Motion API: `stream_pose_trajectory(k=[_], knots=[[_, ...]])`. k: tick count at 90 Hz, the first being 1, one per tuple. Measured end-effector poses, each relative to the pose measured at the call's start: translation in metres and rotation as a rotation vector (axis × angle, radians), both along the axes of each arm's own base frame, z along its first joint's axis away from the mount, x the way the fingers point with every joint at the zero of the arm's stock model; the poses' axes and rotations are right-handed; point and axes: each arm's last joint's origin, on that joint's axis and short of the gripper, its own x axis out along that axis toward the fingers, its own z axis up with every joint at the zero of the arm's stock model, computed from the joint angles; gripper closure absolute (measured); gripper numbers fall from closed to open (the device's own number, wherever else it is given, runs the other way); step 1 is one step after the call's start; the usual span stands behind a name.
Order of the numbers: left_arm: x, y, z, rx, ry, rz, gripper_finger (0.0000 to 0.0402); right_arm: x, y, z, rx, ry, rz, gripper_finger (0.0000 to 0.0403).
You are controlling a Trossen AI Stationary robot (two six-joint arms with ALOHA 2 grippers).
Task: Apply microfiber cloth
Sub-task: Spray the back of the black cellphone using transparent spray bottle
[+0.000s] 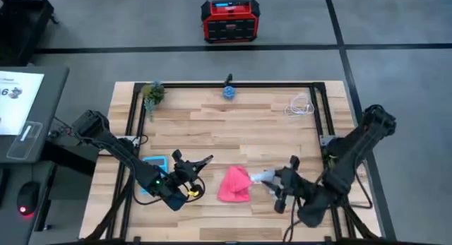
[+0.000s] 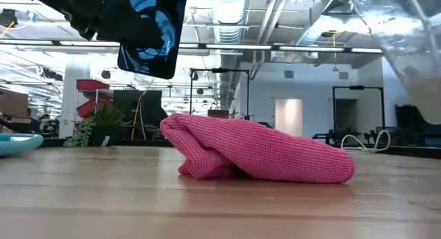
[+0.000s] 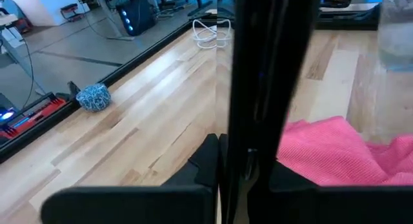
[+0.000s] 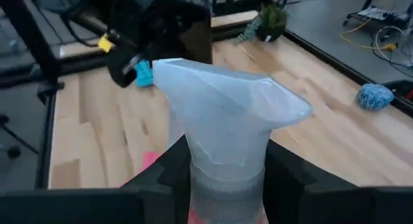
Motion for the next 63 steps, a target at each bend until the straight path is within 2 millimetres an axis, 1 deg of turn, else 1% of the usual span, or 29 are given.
stream_pose_trajectory(k=[11, 21, 31, 43, 52, 57, 63], knots=[[0.0, 0.0, 0.0, 0.0, 0.0, 0.0, 0.0391, 0.0, 0.017, -0.013, -0.048, -0.036, -0.013, 0.0286], [0.0, 0.0, 0.0, 0.0, 0.0, 0.0, 0.0391, 0.0, 0.03, -0.021, -0.078, -0.09, -0.033, 0.0286], [0.0, 0.0, 0.0, -0.001, 0.0, 0.0, 0.0391, 0.005, 0.041, -0.036, -0.097, -0.117, -0.049, 0.0286], [0.0, 0.0, 0.0, -0.001, 0.0, 0.0, 0.0391, 0.013, 0.051, -0.048, -0.091, -0.152, -0.071, 0.0286], [0.0, 0.0, 0.0, -0.001, 0.0, -0.001, 0.0391, 0.016, 0.055, -0.058, -0.081, -0.146, -0.072, 0.0286], [0.0, 0.0, 0.0, -0.002, 0.0, -0.001, 0.0391, 0.016, 0.055, -0.06, -0.066, -0.142, -0.069, 0.0268], [0.0, 0.0, 0.0, -0.002, 0.0, -0.001, 0.0391, 0.016, 0.056, -0.059, -0.062, -0.13, -0.055, 0.0224]])
